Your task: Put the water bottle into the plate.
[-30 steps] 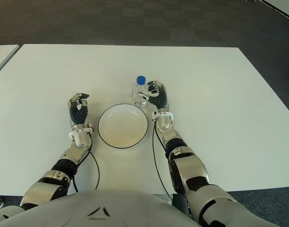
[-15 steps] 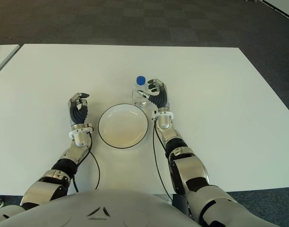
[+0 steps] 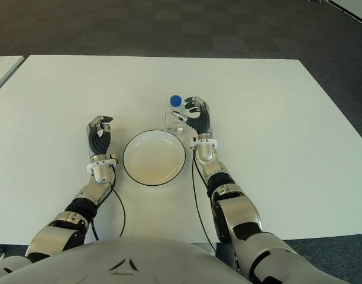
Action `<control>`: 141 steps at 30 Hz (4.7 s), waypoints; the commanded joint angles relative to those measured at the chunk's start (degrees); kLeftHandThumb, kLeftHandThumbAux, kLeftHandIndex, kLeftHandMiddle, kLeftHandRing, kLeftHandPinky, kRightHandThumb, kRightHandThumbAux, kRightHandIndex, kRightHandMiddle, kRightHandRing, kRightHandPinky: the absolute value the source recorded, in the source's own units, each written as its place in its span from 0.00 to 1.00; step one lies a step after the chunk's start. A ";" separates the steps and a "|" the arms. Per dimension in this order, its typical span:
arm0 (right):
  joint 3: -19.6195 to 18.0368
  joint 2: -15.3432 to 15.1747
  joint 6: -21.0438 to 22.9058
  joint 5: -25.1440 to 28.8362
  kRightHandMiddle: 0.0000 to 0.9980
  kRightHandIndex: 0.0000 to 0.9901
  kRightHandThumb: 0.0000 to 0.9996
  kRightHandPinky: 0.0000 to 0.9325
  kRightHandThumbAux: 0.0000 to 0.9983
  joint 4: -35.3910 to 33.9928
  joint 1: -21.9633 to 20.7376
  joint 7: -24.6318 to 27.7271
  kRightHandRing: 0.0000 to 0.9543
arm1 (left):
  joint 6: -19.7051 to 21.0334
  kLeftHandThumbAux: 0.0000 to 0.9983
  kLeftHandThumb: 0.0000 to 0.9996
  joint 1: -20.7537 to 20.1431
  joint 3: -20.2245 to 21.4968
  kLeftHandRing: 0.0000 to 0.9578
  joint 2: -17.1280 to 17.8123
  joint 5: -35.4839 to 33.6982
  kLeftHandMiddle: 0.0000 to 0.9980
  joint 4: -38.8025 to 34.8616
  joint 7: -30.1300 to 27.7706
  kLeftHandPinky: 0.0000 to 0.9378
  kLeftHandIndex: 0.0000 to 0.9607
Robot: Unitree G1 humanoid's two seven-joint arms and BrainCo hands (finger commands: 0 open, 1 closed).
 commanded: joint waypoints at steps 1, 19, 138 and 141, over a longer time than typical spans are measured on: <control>-0.63 0.30 -0.74 0.97 0.53 0.38 0.95 0.46 0.67 -0.12 0.72 0.91 0.45 | 0.61 0.67 0.84 0.76 -0.07 0.39 0.04 0.66 0.42 1.49 0.94 0.42 0.48; 0.45 -0.67 -0.11 0.45 0.39 0.31 0.88 0.34 0.62 -2.06 1.22 5.66 0.39 | 1.32 0.67 0.84 0.50 -0.31 0.38 0.11 0.63 0.42 2.03 0.85 0.42 0.48; 9.82 -3.96 14.49 -8.34 0.00 0.00 0.53 0.15 0.36 4.64 -11.29 10.27 0.02 | 6.10 0.68 0.84 6.26 -0.43 0.41 -3.56 -3.03 0.46 -8.75 -10.69 0.44 0.44; 9.85 -3.96 14.64 -8.39 0.00 0.00 0.53 0.15 0.37 4.68 -11.34 10.19 0.02 | 6.20 0.68 0.84 6.31 -0.32 0.40 -3.56 -3.03 0.45 -8.86 -10.86 0.43 0.44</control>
